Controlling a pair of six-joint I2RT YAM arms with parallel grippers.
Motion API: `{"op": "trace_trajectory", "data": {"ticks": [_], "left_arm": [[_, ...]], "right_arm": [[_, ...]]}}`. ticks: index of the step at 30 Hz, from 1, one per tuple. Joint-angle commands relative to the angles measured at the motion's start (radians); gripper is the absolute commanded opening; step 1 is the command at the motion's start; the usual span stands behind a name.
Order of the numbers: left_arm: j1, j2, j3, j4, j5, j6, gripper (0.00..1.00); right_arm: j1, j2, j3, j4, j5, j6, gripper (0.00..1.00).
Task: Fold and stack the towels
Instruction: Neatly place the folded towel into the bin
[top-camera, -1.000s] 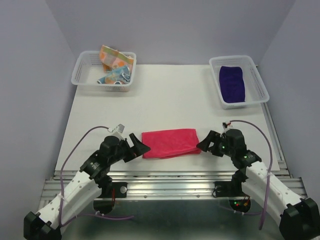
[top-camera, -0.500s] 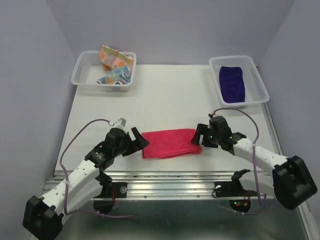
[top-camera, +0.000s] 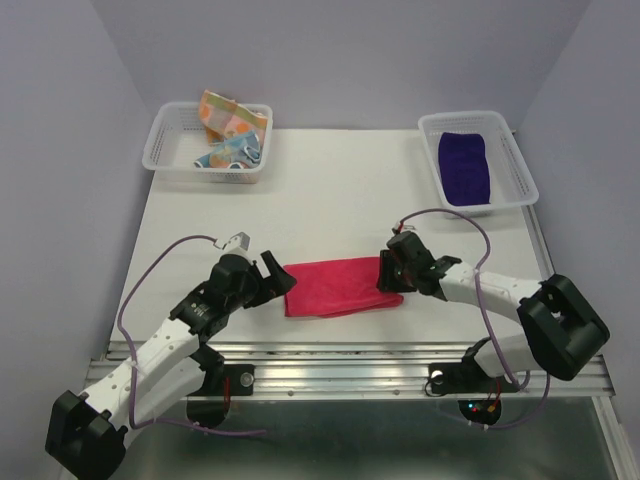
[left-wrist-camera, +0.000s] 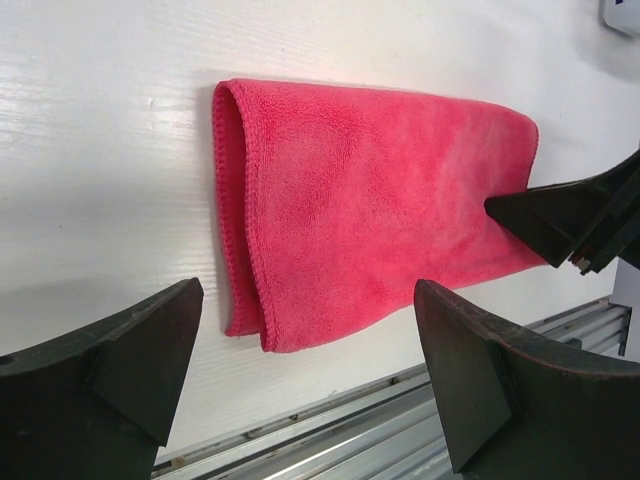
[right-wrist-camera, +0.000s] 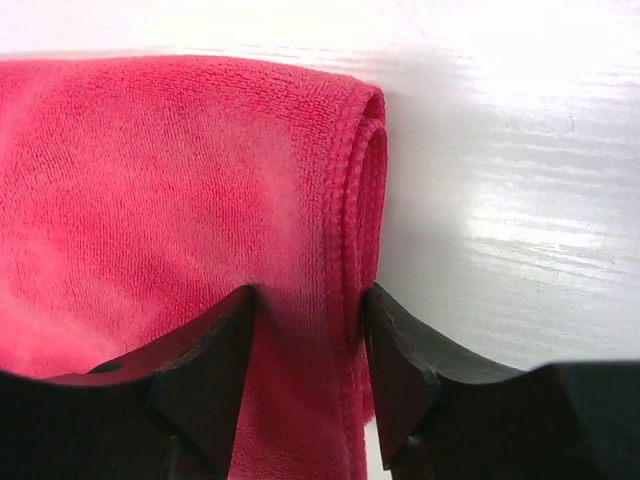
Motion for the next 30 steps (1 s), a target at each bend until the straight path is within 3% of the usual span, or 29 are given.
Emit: {"op": "trace_trajectory", "data": {"ticks": [1, 5, 9, 14, 16, 18, 25, 30], "left_arm": [[-0.004, -0.022, 0.046, 0.012, -0.029, 0.014, 0.99], [-0.004, -0.037, 0.05, 0.003, -0.033, 0.014, 0.99], [-0.004, -0.042, 0.058, 0.005, -0.034, 0.02, 0.99], [-0.004, -0.033, 0.09, -0.011, -0.04, 0.034, 0.99], [-0.004, -0.03, 0.117, -0.038, -0.094, 0.039, 0.99], [-0.004, -0.037, 0.133, -0.055, -0.118, 0.04, 0.99], [-0.004, -0.061, 0.196, -0.097, -0.197, 0.048, 0.99], [-0.004, -0.051, 0.225, -0.129, -0.233, 0.057, 0.99]], "right_arm": [[0.038, 0.095, 0.033, -0.069, 0.123, -0.009, 0.44], [0.04, 0.136, 0.062, -0.119, 0.195, 0.019, 0.18], [0.04, 0.106, 0.131, -0.104, 0.233, -0.067, 0.07], [0.035, 0.096, 0.258, 0.003, 0.285, -0.513, 0.01], [-0.027, 0.11, 0.286, 0.068, 0.179, -0.702, 0.01], [-0.131, 0.128, 0.317, 0.057, 0.02, -0.777, 0.01], [-0.267, 0.079, 0.269, 0.03, -0.165, -1.18, 0.02], [-0.489, 0.032, 0.304, -0.082, -0.365, -1.358, 0.03]]}}
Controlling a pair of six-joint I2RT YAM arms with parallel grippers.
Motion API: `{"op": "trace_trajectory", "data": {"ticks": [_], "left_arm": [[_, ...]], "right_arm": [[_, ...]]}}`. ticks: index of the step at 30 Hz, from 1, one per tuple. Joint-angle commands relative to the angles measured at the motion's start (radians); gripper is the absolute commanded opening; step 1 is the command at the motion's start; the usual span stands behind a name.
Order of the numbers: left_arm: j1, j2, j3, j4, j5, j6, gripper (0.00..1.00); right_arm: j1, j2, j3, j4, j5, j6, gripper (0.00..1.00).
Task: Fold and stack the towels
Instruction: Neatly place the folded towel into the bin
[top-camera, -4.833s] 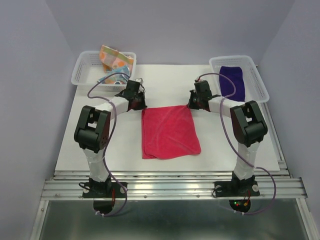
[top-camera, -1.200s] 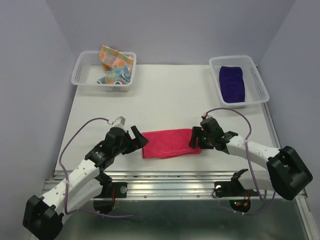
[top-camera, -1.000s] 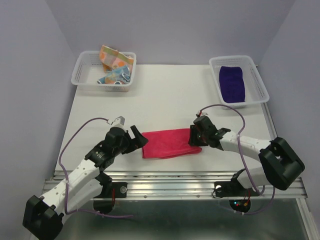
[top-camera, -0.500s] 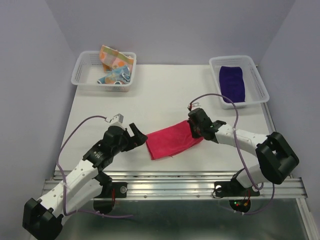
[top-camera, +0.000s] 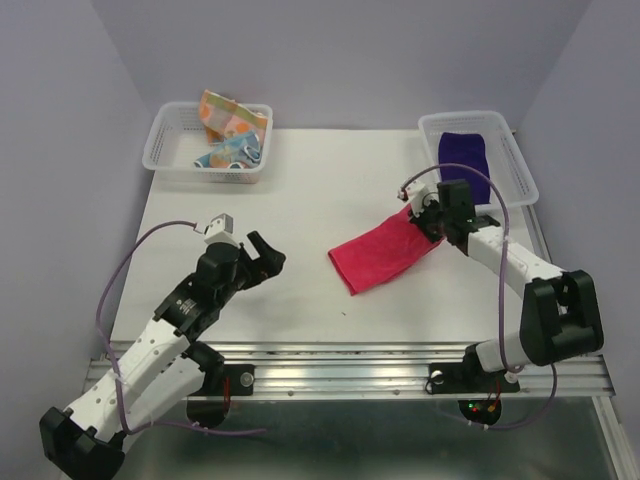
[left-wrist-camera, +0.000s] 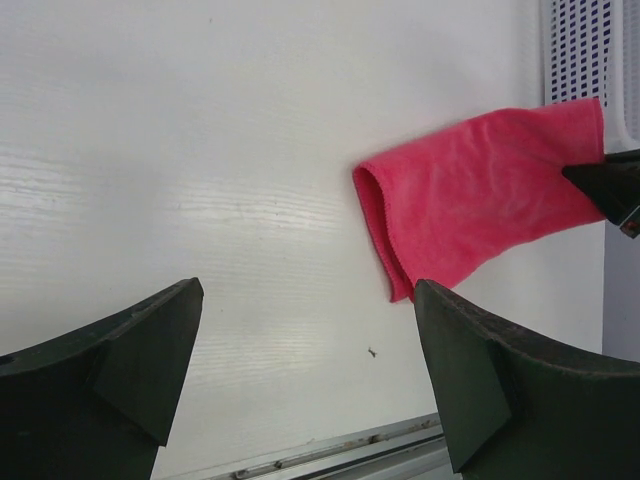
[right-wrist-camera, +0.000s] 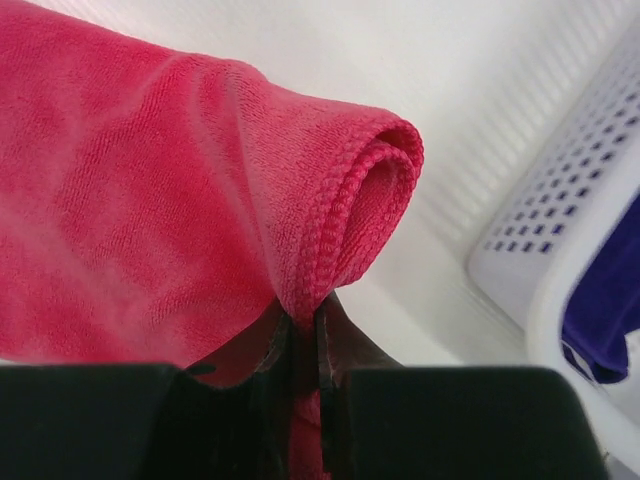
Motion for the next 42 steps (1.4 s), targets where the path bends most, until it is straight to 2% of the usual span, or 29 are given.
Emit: {"op": "trace_trajectory", "data": {"ticks": [1, 2, 6, 11, 16, 20, 27, 29, 32, 38, 42], "left_arm": [[-0.004, -0.001, 0.05, -0.023, -0.058, 0.021, 0.99], [-0.004, 0.002, 0.05, -0.017, -0.057, 0.023, 0.99], [-0.002, 0.025, 0.055, -0.02, -0.072, 0.024, 0.99], [-0.001, 0.068, 0.104, -0.047, -0.118, 0.039, 0.99], [-0.001, 0.099, 0.165, -0.06, -0.187, 0.065, 0.99], [0.003, 0.12, 0.216, -0.061, -0.235, 0.096, 0.99], [0.015, 0.165, 0.293, -0.099, -0.368, 0.107, 0.99], [0.019, 0.174, 0.312, -0.112, -0.393, 0.105, 0.99], [0.027, 0.182, 0.331, -0.11, -0.433, 0.115, 0.99], [0.042, 0.202, 0.366, -0.09, -0.439, 0.131, 0.99], [0.046, 0.228, 0.388, -0.092, -0.445, 0.135, 0.99]], "right_arm": [[-0.165, -0.076, 0.023, -0.079, -0.219, -0.273, 0.03], [-0.226, -0.094, 0.035, -0.098, -0.269, -0.297, 0.04], [-0.317, -0.116, 0.101, -0.208, -0.329, -0.425, 0.03], [-0.375, -0.16, 0.169, -0.285, -0.403, -0.604, 0.03], [-0.392, -0.171, 0.2, -0.379, -0.386, -0.793, 0.03], [-0.41, -0.135, 0.252, -0.472, -0.314, -0.896, 0.02], [-0.588, -0.073, 0.345, -0.549, -0.271, -1.037, 0.02], [-0.621, -0.07, 0.368, -0.525, -0.276, -1.039, 0.02], [-0.651, -0.098, 0.323, -0.303, -0.29, -0.993, 0.04], [-0.653, -0.09, 0.28, -0.117, -0.374, -0.962, 0.01], [-0.653, -0.07, 0.174, 0.254, -0.408, -0.884, 0.01]]}}
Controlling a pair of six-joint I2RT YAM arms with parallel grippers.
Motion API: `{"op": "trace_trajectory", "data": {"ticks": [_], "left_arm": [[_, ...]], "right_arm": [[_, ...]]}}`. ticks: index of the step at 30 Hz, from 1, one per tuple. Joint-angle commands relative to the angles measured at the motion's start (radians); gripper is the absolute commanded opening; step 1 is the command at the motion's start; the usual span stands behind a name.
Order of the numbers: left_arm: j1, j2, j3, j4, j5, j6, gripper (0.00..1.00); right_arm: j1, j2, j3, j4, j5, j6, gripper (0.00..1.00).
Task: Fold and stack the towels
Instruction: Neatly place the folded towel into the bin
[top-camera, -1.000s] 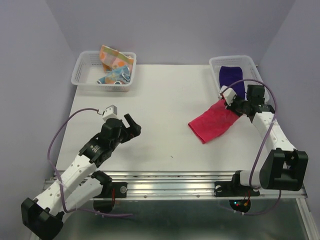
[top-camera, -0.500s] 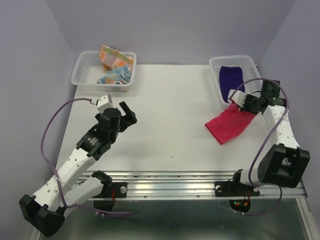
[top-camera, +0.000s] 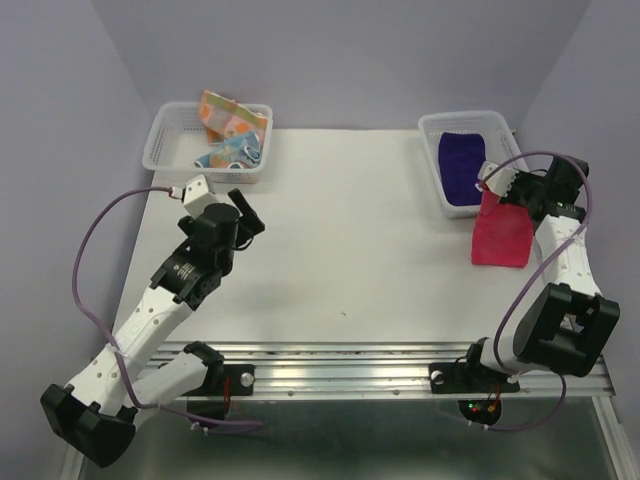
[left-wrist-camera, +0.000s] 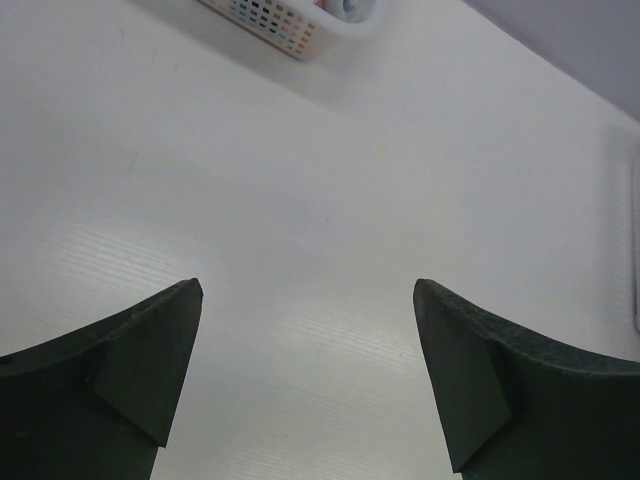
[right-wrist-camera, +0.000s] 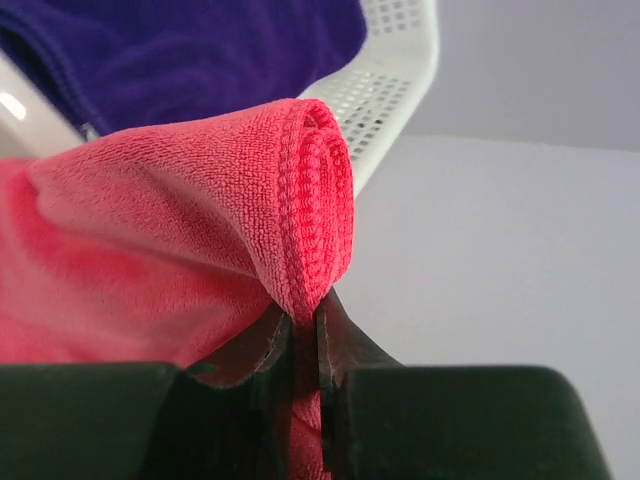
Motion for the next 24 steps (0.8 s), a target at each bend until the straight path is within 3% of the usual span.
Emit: {"op": "trace_trajectory", "data": {"ticks": [1, 10, 19, 24], "left_arm": [[0.007, 0.022, 0.059, 0.013, -0.047, 0.02, 0.99], [0.013, 0.049, 0.069, 0.021, -0.047, 0.014, 0.99], [0.021, 0.034, 0.066, 0.021, -0.067, 0.015, 0.99], [0.025, 0.016, 0.051, 0.047, -0.061, 0.008, 0.99]], "right_arm": [[0.001, 0.005, -0.071, 0.427, -0.068, 0.1, 0.01], [0.001, 0.058, -0.027, 0.618, -0.221, 0.213, 0.01], [0.002, 0.127, 0.084, 0.572, -0.284, 0.299, 0.01], [0.028, 0.188, 0.137, 0.578, -0.303, 0.437, 0.01]]}}
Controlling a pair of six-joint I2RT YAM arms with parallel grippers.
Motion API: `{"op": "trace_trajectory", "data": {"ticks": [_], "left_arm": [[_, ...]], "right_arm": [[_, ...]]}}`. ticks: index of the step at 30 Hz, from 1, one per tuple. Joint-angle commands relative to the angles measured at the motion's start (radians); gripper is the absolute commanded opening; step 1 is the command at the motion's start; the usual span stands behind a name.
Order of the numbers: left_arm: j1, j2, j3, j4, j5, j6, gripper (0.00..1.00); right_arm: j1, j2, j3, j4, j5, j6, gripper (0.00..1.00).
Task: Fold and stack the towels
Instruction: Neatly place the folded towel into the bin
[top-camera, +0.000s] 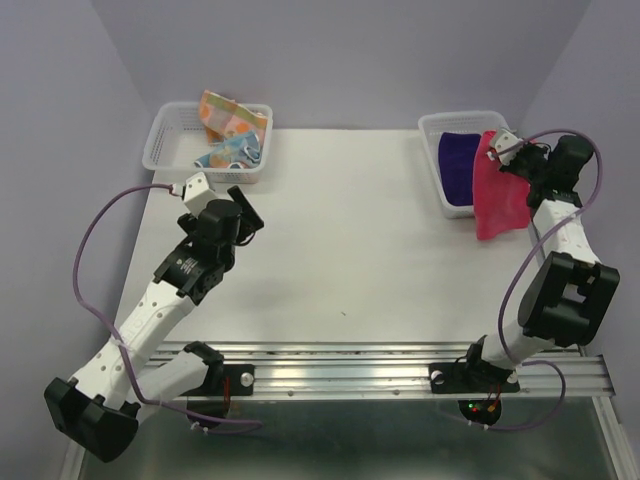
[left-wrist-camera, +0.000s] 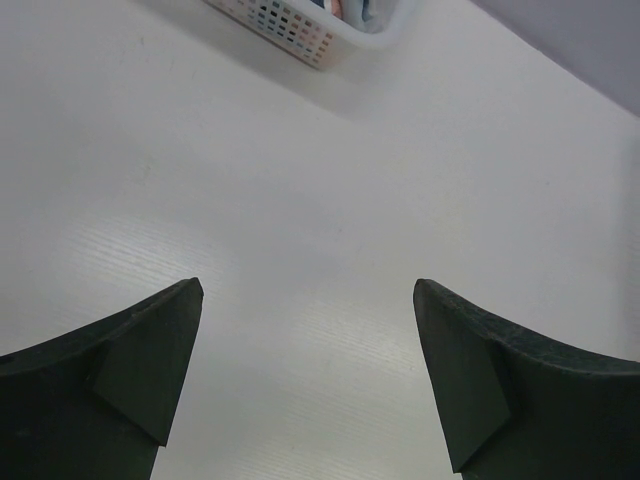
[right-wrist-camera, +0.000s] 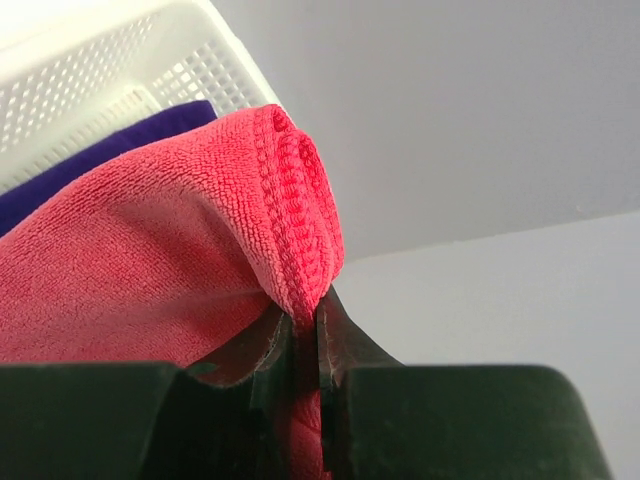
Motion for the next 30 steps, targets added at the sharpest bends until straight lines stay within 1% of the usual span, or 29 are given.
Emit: {"op": "trace_trajectory", "data": {"ticks": [1, 3, 5, 7, 12, 15, 16, 18, 27, 30], "left_arm": [[0.009, -0.037, 0.009, 0.058, -0.02, -0.001, 0.99], [0.011, -0.045, -0.017, 0.104, 0.003, -0.007, 0.99], [0.012, -0.044, -0.044, 0.136, 0.014, -0.006, 0.99], [0.019, -0.038, -0.045, 0.137, 0.016, -0.007, 0.99], [0.023, -0.015, -0.039, 0.109, 0.011, -0.016, 0.99], [0.029, -0.008, -0.047, 0.121, 0.01, -0.009, 0.99], [0.034, -0.004, -0.047, 0.12, 0.007, -0.004, 0.99], [0.038, 0.007, -0.044, 0.124, 0.006, 0.004, 0.99], [0.068, 0.062, -0.031, 0.141, 0.008, 0.039, 0.99], [0.077, 0.081, -0.024, 0.143, 0.013, 0.045, 0.99]], "right_arm": [[0.039, 0.054, 0.106, 0.079, -0.014, 0.11, 0.01], [0.069, 0.08, 0.101, 0.103, 0.034, 0.107, 0.01], [0.079, 0.124, 0.111, 0.136, 0.046, 0.125, 0.01], [0.082, 0.152, 0.121, 0.157, 0.061, 0.141, 0.01], [0.094, 0.287, 0.187, 0.205, 0.103, 0.173, 0.01], [0.111, 0.362, 0.225, 0.258, 0.163, 0.188, 0.01], [0.117, 0.379, 0.235, 0.271, 0.207, 0.188, 0.01], [0.134, 0.425, 0.256, 0.301, 0.235, 0.181, 0.01], [0.165, 0.528, 0.316, 0.378, 0.256, 0.239, 0.01], [0.175, 0.566, 0.333, 0.419, 0.301, 0.25, 0.01]]}}
